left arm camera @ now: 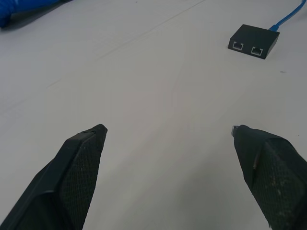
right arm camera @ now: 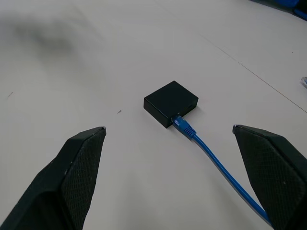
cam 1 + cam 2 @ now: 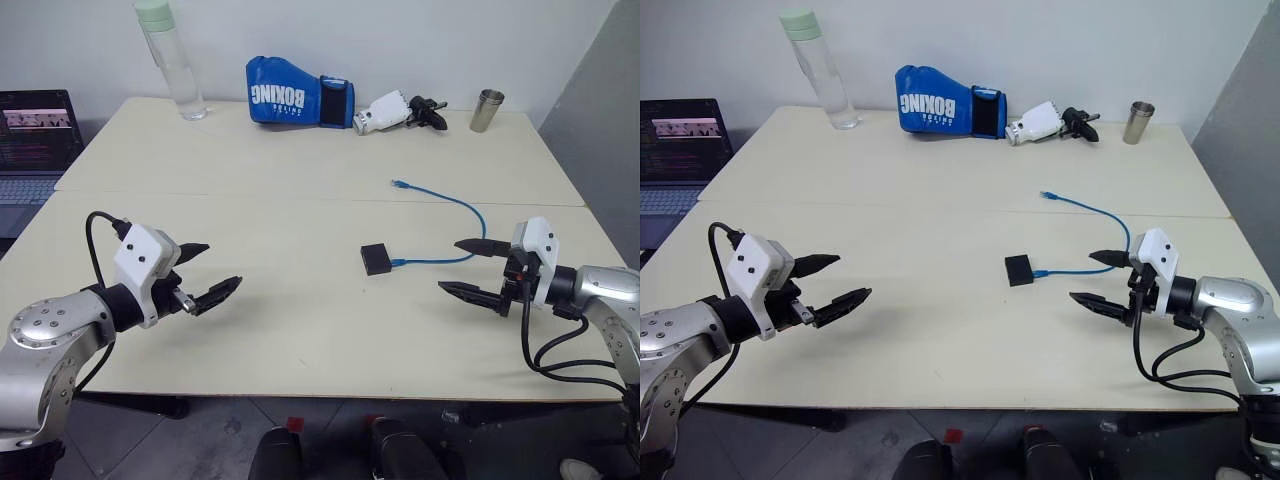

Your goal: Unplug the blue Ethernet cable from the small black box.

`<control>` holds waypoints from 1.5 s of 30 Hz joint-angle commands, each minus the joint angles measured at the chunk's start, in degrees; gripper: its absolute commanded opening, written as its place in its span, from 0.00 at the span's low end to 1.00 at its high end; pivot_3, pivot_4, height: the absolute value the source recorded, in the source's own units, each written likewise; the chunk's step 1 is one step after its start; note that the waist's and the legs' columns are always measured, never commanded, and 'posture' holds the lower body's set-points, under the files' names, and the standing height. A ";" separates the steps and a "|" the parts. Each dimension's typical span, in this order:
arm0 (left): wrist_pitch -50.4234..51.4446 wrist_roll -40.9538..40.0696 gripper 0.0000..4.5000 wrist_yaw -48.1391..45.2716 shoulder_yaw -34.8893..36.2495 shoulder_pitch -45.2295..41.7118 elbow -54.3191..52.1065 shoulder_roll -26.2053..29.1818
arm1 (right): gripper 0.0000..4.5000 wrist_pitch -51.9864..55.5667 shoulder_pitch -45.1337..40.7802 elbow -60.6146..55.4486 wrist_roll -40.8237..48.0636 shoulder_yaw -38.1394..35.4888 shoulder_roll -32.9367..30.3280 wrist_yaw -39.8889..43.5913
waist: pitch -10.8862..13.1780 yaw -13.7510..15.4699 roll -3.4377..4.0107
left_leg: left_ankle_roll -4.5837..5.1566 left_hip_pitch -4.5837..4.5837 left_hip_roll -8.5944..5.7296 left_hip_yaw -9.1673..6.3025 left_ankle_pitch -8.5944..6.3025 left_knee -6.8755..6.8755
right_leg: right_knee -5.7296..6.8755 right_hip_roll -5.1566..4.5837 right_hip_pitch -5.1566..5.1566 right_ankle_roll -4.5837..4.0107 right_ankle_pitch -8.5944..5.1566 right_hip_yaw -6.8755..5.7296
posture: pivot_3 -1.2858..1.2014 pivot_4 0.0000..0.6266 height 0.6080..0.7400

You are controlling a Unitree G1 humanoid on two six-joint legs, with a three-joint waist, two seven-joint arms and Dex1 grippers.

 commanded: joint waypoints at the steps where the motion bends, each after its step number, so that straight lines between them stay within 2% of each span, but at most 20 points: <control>1: -0.05 -1.27 0.99 -0.39 1.91 -1.25 -1.89 1.01 | 1.00 -1.04 -1.06 -0.94 0.04 -2.14 -1.25 0.54 | 0.00 0.00 0.00 | 0.00 0.00 0.00 0.00 0.00 0.00 | 0.00 0.00 0.00 0.00 0.00 0.00 | 0.52 0.24 1.00; 18: 4.65 -4.78 0.99 1.22 1.11 -5.21 -5.55 1.36 | 1.00 -0.82 -2.54 -1.65 -2.23 -0.72 -2.48 0.22 | 0.00 0.01 0.00 | 0.00 0.01 0.00 0.01 0.00 0.01 | 0.01 0.00 0.00 0.00 0.00 0.01 | 0.52 0.24 1.00; 31: 6.68 -8.69 0.99 -2.96 -3.35 -6.53 -8.15 3.06 | 1.00 -1.03 -7.31 1.95 -6.21 3.46 -1.14 -0.24 | 0.01 0.01 0.01 | 0.00 0.00 -0.01 0.01 0.00 0.01 | 0.01 0.00 0.00 0.00 0.00 0.01 | 0.52 0.24 1.00; 38: 5.67 -8.43 0.99 -5.69 -9.42 -8.92 -7.85 2.82 | 1.00 -2.40 -16.37 13.34 -15.25 15.82 3.39 2.63 | 0.02 -0.06 0.03 | 0.00 0.05 0.00 0.06 0.01 0.04 | 0.04 0.02 -0.01 -0.01 0.00 0.03 | 0.52 0.24 1.00; 45: 4.00 -6.39 0.99 -6.35 -12.16 -9.25 -7.16 2.76 | 1.00 -8.54 -27.40 32.72 -22.25 22.02 8.77 5.78 | 0.03 -0.03 0.05 | 0.00 0.01 -0.01 0.12 0.01 0.05 | 0.03 0.01 -0.06 -0.03 0.01 0.05 | 0.52 0.24 1.00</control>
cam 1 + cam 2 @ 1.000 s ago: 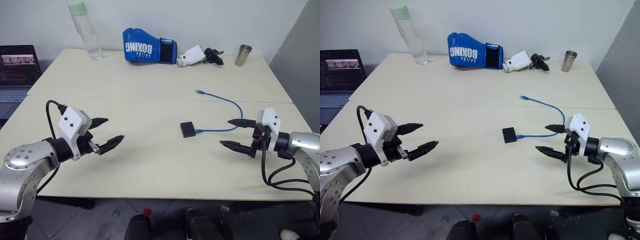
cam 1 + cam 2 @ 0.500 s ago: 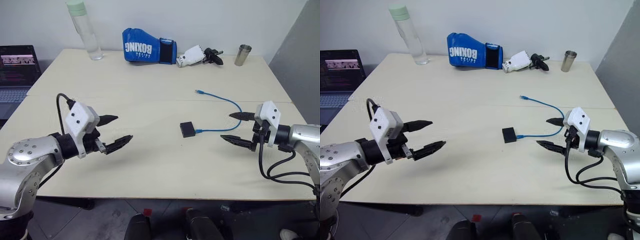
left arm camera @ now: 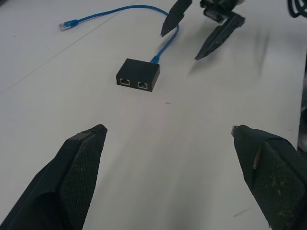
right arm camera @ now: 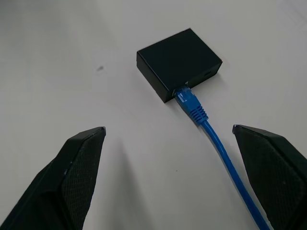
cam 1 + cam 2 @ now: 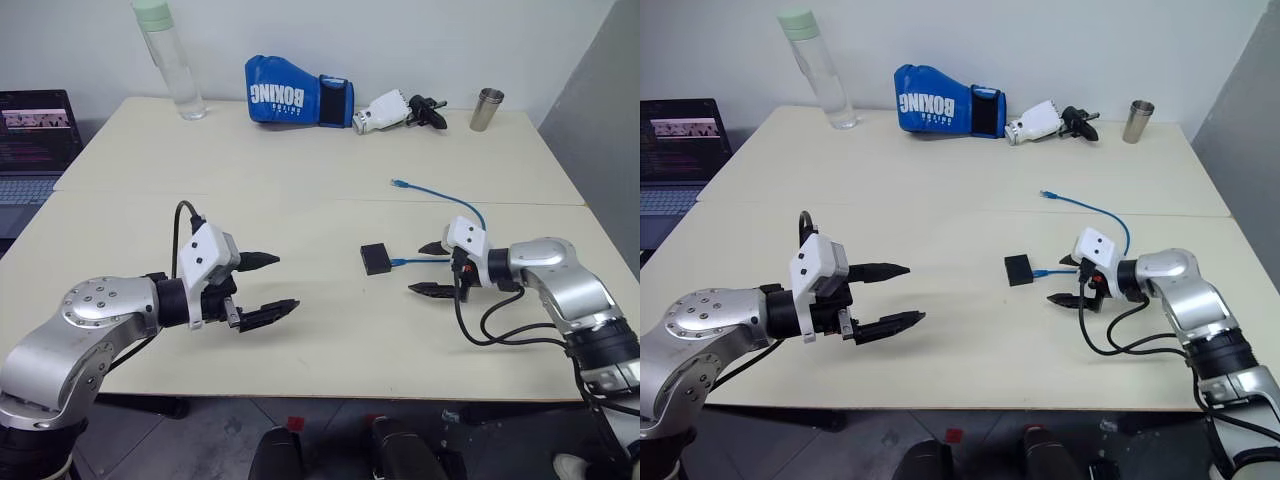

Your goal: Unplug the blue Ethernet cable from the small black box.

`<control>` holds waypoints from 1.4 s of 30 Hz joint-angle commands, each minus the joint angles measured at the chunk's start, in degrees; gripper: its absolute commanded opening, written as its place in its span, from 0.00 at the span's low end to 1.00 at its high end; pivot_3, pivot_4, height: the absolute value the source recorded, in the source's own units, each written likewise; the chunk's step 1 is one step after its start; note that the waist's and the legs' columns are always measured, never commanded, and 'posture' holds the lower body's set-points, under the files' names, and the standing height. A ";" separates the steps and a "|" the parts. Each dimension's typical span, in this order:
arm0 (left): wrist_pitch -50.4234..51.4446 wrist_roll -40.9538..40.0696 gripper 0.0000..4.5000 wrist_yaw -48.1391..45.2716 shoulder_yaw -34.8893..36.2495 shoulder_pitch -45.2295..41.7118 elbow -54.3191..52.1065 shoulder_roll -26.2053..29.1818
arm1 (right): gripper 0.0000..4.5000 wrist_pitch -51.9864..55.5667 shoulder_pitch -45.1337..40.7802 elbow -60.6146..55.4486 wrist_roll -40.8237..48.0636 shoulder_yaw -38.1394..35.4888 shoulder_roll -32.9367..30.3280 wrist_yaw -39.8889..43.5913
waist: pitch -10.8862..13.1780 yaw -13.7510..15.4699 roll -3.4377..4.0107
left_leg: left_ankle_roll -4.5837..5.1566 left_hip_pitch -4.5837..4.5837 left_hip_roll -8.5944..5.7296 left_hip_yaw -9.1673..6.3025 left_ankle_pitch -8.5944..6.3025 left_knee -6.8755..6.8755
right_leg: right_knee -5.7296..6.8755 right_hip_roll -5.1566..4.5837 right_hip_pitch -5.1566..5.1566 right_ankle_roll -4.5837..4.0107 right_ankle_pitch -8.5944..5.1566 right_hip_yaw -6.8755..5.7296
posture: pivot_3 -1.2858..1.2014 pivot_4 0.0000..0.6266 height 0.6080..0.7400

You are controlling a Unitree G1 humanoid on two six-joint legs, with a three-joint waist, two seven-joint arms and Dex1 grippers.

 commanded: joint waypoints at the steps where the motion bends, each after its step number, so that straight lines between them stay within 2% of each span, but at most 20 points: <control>1: -1.74 1.20 0.99 -0.33 -0.51 -0.44 -0.71 0.47 | 1.00 -4.47 -5.31 8.81 -3.10 1.26 2.00 1.77 | 0.00 -0.02 0.01 | 0.00 0.01 0.00 0.00 0.00 0.00 | 0.00 0.00 0.01 0.00 0.00 0.01 | 0.52 0.24 1.00; 8: -2.34 1.80 0.99 -0.96 -0.77 0.07 -0.74 0.87 | 1.00 -9.45 -13.85 25.76 -8.20 4.18 6.80 5.42 | 0.02 -0.07 0.03 | 0.00 0.02 0.01 0.03 0.00 0.00 | 0.01 0.00 -0.01 -0.02 0.00 0.01 | 0.52 0.24 1.00; 11: -2.57 2.14 1.00 -1.29 -0.89 0.28 -0.69 1.04 | 0.90 -11.84 -16.10 30.22 -9.76 4.37 8.42 5.88 | 0.02 -0.14 0.03 | 0.00 0.05 0.02 0.02 0.00 0.00 | 0.03 0.00 0.02 -0.02 0.00 0.01 | 0.52 0.24 1.00; 20: -1.79 1.85 1.00 -1.98 -0.98 0.01 0.08 1.14 | 0.43 -14.88 -18.13 35.33 -12.09 3.96 10.36 8.45 | 0.01 -0.17 0.03 | 0.00 0.07 0.02 0.02 0.00 0.00 | 0.05 -0.01 0.03 -0.02 0.00 0.01 | 0.52 0.24 1.00; 28: -2.12 2.28 1.00 -2.58 -1.47 0.08 2.34 0.53 | 0.01 -16.90 -15.58 30.80 -12.47 3.38 9.97 7.92 | 0.02 -0.18 0.03 | 0.00 0.08 0.02 0.02 0.00 0.00 | 0.09 -0.01 0.04 -0.02 0.00 0.01 | 0.52 0.24 1.00; 34: -1.02 1.05 1.00 -1.30 -0.83 -0.41 5.92 -1.81 | 0.00 -21.70 -12.55 23.85 -13.22 2.56 8.91 3.97 | 0.01 -0.17 0.03 | 0.00 0.08 0.03 0.02 0.00 0.00 | 0.09 -0.01 0.04 -0.02 0.00 0.00 | 0.52 0.24 1.00; 39: 4.41 -4.47 1.00 2.38 1.41 -2.84 8.55 -6.04 | 0.00 -34.79 -11.41 14.85 -17.78 2.98 6.32 -2.27 | 0.05 -0.14 0.09 | 0.00 0.01 0.02 0.01 0.00 0.01 | 0.12 -0.02 -0.02 -0.02 0.00 0.00 | 0.52 0.24 1.00; 42: 9.85 -11.29 1.00 5.11 4.20 -5.02 10.27 -9.20 | 0.00 -40.53 -11.26 10.61 -19.37 2.95 5.85 -5.29 | 0.05 -0.17 0.08 | -0.01 0.01 0.02 -0.01 0.00 0.00 | 0.12 -0.01 -0.03 -0.02 0.00 -0.02 | 0.52 0.24 1.00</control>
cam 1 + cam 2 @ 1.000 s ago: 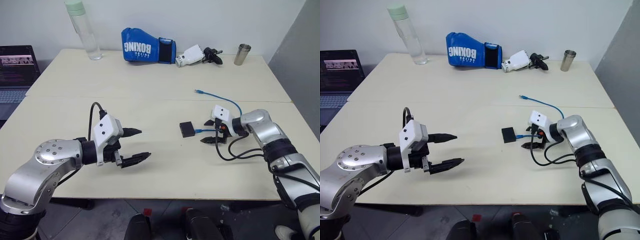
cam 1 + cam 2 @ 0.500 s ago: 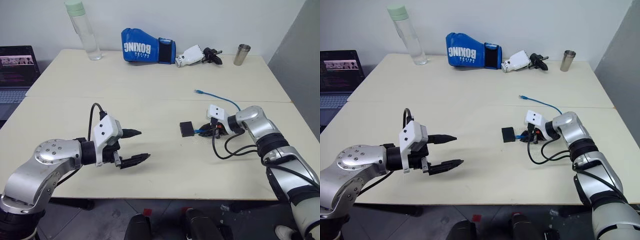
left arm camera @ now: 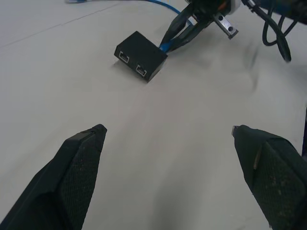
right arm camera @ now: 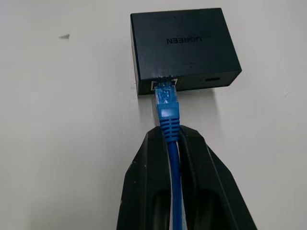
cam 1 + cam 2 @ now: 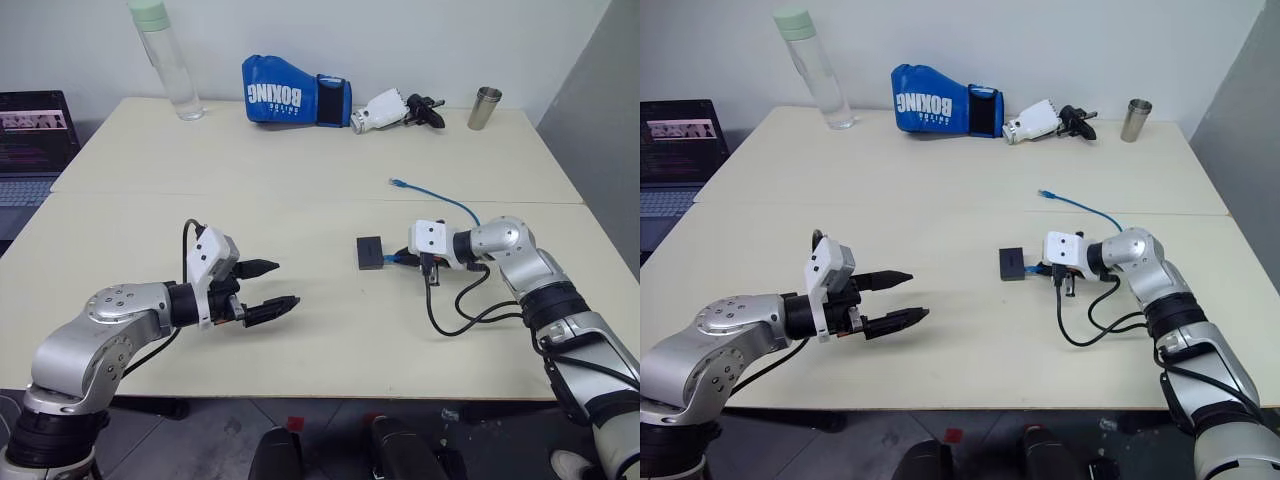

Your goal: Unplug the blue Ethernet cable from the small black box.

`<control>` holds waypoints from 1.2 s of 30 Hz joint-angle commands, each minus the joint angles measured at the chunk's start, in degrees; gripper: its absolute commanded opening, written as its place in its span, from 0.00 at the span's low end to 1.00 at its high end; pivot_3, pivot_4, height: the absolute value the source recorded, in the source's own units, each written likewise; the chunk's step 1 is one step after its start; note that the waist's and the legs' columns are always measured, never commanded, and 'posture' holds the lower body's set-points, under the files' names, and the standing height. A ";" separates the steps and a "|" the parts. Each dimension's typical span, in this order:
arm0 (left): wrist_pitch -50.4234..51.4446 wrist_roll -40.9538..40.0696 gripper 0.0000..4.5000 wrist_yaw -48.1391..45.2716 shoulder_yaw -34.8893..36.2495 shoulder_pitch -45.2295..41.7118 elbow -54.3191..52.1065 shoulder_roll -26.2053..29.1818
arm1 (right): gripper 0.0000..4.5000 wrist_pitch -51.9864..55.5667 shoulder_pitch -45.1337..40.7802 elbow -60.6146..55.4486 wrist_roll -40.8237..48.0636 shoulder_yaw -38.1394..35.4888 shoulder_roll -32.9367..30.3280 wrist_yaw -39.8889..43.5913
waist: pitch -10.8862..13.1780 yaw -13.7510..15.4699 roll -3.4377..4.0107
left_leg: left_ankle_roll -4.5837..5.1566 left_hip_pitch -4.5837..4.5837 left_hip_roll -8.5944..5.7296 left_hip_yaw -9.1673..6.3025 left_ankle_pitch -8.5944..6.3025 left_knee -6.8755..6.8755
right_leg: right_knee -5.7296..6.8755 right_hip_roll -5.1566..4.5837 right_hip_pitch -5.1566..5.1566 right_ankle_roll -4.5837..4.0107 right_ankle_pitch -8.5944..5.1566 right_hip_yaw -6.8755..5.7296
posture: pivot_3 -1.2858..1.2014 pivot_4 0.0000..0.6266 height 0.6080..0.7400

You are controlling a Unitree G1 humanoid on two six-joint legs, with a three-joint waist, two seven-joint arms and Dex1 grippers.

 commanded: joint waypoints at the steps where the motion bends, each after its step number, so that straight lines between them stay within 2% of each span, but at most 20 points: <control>1: 6.49 -8.80 1.00 3.18 4.77 -3.13 0.97 -2.85 | 0.00 -9.15 -0.64 -7.65 -2.31 -0.90 -1.13 -4.38 | 0.00 0.01 0.00 | 0.00 0.00 0.01 -0.02 0.00 0.00 | 0.00 0.00 0.01 0.00 0.00 -0.02 | 0.52 0.24 1.00; 7: 11.32 -14.13 1.00 7.67 5.69 -5.71 2.82 -6.64 | 0.00 -11.00 0.02 -16.21 -1.54 -1.50 -0.67 -5.84 | 0.00 0.09 0.00 | -0.03 0.00 0.00 -0.06 0.02 0.01 | 0.01 -0.02 0.03 0.00 0.00 -0.04 | 0.52 0.24 1.00; 16: 11.95 -16.08 1.00 13.20 5.18 -9.00 5.18 -12.91 | 0.00 -6.67 0.76 -26.07 0.46 -0.63 1.21 -4.56 | -0.01 0.18 -0.01 | -0.20 0.00 -0.01 -0.10 0.11 0.04 | 0.03 -0.05 0.07 0.00 0.01 -0.05 | 0.52 0.24 1.00; 25: 11.28 -18.05 1.00 16.61 6.03 -10.52 6.48 -17.42 | 0.00 -3.36 1.19 -28.51 1.11 0.31 3.19 -4.48 | -0.01 0.19 -0.02 | -0.25 0.00 -0.02 -0.10 0.14 0.04 | 0.02 -0.05 0.07 0.00 0.01 -0.04 | 0.52 0.24 1.00; 26: 11.26 -18.41 0.92 16.80 6.16 -10.48 6.45 -17.80 | 0.00 -3.17 1.23 -28.60 1.11 0.38 3.35 -4.48 | -0.01 0.18 -0.02 | -0.25 0.00 -0.02 -0.10 0.14 0.04 | 0.02 -0.05 0.07 0.00 0.01 -0.04 | 0.52 0.24 1.00; 32: 11.65 -20.74 0.66 17.79 7.73 -10.61 6.97 -18.14 | 0.00 -2.85 1.18 -28.59 0.83 0.68 3.66 -4.50 | -0.01 0.18 -0.02 | -0.25 0.00 -0.02 -0.12 0.14 0.04 | 0.02 -0.05 0.08 0.00 0.01 -0.03 | 0.52 0.24 1.00; 33: 11.77 -21.22 0.64 17.87 7.97 -10.50 7.03 -18.02 | 0.00 -2.93 1.13 -28.43 0.75 0.68 3.66 -4.56 | -0.01 0.17 -0.02 | -0.25 0.00 -0.02 -0.11 0.14 0.04 | 0.02 -0.05 0.08 0.00 0.01 -0.04 | 0.52 0.24 1.00; 36: 12.16 -22.62 0.47 18.10 8.65 -9.98 7.02 -17.72 | 0.00 -3.03 1.08 -28.13 0.61 0.56 3.63 -4.79 | -0.01 0.18 -0.02 | -0.25 0.00 -0.02 -0.12 0.14 0.04 | 0.02 -0.05 0.08 0.00 0.01 -0.05 | 0.52 0.24 1.00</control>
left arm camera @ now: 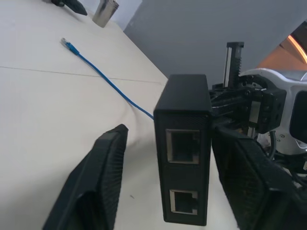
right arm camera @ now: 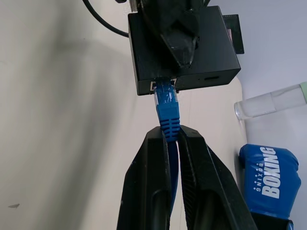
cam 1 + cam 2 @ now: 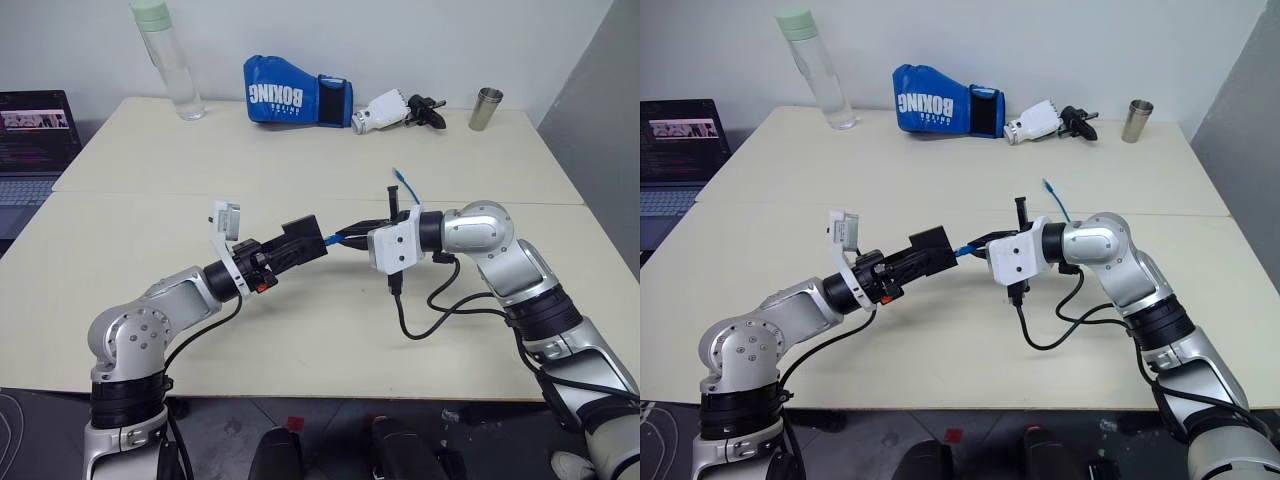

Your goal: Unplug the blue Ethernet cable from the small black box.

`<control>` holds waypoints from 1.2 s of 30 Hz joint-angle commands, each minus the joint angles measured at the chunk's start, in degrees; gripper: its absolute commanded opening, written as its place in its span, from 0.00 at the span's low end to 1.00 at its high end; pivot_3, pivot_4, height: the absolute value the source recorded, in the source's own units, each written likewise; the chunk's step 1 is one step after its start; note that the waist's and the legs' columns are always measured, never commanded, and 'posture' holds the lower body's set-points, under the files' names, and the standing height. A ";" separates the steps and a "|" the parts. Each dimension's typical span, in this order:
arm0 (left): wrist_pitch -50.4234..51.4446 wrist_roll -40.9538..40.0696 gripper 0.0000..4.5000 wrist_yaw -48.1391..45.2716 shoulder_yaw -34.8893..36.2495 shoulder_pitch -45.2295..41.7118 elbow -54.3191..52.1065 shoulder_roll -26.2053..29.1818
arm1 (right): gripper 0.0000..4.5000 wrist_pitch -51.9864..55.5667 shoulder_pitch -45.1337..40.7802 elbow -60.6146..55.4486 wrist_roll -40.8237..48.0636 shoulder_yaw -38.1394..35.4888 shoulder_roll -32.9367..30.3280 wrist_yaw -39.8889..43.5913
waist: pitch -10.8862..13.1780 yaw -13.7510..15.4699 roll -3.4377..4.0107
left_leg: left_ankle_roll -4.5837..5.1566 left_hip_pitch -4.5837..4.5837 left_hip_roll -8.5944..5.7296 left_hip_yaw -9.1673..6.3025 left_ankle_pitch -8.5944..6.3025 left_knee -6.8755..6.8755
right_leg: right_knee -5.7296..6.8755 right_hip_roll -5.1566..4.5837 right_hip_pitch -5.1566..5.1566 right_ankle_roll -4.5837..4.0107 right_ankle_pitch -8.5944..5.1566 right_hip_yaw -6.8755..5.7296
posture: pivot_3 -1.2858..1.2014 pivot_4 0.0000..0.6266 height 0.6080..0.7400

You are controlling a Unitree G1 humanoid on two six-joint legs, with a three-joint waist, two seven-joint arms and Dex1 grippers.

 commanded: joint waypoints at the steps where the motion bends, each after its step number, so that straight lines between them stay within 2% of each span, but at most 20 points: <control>1: 0.32 -2.66 0.44 0.25 1.70 -0.20 -0.95 0.52 | 0.00 -0.39 -0.87 -1.48 0.70 -0.88 -0.11 -0.36 | 0.00 0.00 0.00 | 0.00 0.00 0.00 0.00 0.00 0.00 | 0.00 0.00 0.00 0.00 0.00 0.00 | 0.52 0.24 1.00; 5: 0.56 -3.63 0.24 0.07 1.42 0.36 -1.20 0.94 | 0.00 -0.41 -0.84 -1.53 0.63 -0.97 -0.17 -0.44 | 0.00 0.00 0.00 | 0.00 0.00 0.00 0.00 0.00 0.00 | 0.00 0.00 0.00 0.00 0.00 0.00 | 0.52 0.24 1.00; 7: 0.47 -3.87 0.17 -0.05 0.94 0.51 -1.34 0.99 | 0.00 -0.07 -0.83 -1.64 0.83 -0.86 -0.12 -0.10 | 0.00 -0.01 0.00 | 0.00 0.00 0.00 0.00 0.00 0.00 | 0.00 0.00 0.00 0.00 0.00 0.00 | 0.52 0.24 1.00; 13: 0.33 -4.00 0.17 -0.57 0.02 0.60 -1.63 0.99 | 0.00 -0.01 0.35 -2.57 2.38 -0.76 -0.45 1.43 | 0.00 0.00 0.00 | 0.00 0.00 0.00 0.00 0.00 0.00 | -0.01 0.00 0.00 0.00 0.00 0.00 | 0.52 0.24 1.00; 15: 0.25 -3.99 0.17 -0.70 -0.08 0.56 -1.60 1.12 | 0.16 0.25 0.68 -2.92 3.04 -1.01 -0.69 1.93 | 0.00 0.00 0.00 | 0.00 0.00 0.00 0.00 0.00 0.00 | -0.01 0.00 0.00 0.00 0.00 0.01 | 0.52 0.24 1.00; 16: 0.21 -3.96 0.17 -0.76 -0.12 0.52 -1.57 1.17 | 0.18 0.53 0.77 -3.04 3.28 -1.09 -0.81 2.14 | 0.00 0.00 0.00 | 0.00 0.00 0.00 0.00 0.00 0.00 | -0.01 0.00 0.00 0.00 0.00 0.01 | 0.52 0.24 1.00; 18: 0.10 -3.67 0.17 -1.28 -0.33 0.24 -1.27 1.52 | 0.31 0.40 0.67 -3.04 3.09 -1.31 -1.06 1.86 | 0.00 -0.02 0.00 | 0.00 0.00 0.00 0.00 0.00 0.00 | -0.01 0.00 0.00 0.00 0.00 0.01 | 0.52 0.24 1.00; 20: -0.58 -1.75 0.17 -2.84 -1.88 -0.09 -1.31 2.61 | 0.39 2.53 1.25 -4.30 5.01 -2.17 -1.67 2.86 | 0.00 0.00 0.00 | 0.00 0.00 0.00 -0.01 0.00 0.00 | -0.01 0.00 0.00 0.00 0.00 0.00 | 0.52 0.24 1.00; 21: -1.01 -0.78 0.17 -3.73 -2.86 -0.15 -1.68 3.09 | 0.44 5.63 2.31 -6.07 8.09 -2.82 -2.25 4.71 | 0.00 0.00 0.00 | 0.00 0.00 0.00 -0.01 0.00 0.00 | -0.01 0.00 0.00 0.00 0.00 0.00 | 0.52 0.24 1.00; 24: -1.64 0.89 0.17 -6.07 -5.05 -0.39 -2.50 4.42 | 0.45 15.62 5.21 -10.93 15.99 -5.26 -3.94 7.83 | 0.00 0.15 0.00 | 0.00 -0.01 -0.01 -0.02 0.00 -0.01 | -0.04 0.00 0.02 0.00 0.00 -0.01 | 0.52 0.24 1.00; 28: -3.08 4.30 0.17 -12.06 -7.79 -1.59 -2.12 8.50 | 0.45 34.87 7.39 -18.77 26.78 -9.04 -6.32 8.54 | 0.00 0.16 0.00 | 0.00 -0.04 -0.02 -0.05 0.00 -0.01 | -0.04 -0.01 0.01 0.00 0.00 -0.01 | 0.52 0.24 1.00; 36: -3.81 6.65 0.17 -24.81 -10.23 -10.56 2.66 15.83 | 0.45 57.22 8.02 -24.58 38.19 -11.68 -8.19 6.47 | 0.00 0.06 0.00 | 0.23 -0.04 -0.03 -0.08 -0.13 -0.03 | -0.04 0.08 -0.01 0.00 -0.01 -0.05 | 0.52 0.24 1.00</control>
